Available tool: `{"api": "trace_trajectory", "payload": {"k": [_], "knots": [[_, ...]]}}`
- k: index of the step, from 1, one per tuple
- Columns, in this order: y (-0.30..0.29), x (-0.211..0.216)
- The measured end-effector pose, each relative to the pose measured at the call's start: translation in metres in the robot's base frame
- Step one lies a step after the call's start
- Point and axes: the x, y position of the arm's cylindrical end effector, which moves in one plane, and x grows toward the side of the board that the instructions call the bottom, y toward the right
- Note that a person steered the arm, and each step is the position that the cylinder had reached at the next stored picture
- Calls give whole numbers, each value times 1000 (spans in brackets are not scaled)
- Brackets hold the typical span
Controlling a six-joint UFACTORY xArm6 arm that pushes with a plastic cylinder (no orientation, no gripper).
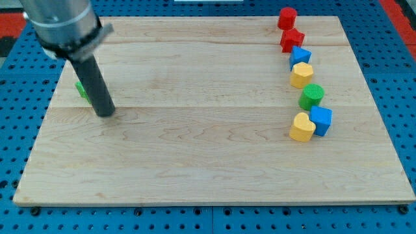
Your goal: Point your arm to the green circle
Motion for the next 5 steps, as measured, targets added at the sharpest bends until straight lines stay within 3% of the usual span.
{"api": "trace_trajectory", "payload": {"k": [1, 2, 3, 5], "knots": [[97, 101], [164, 134], [191, 133], [432, 66]]}}
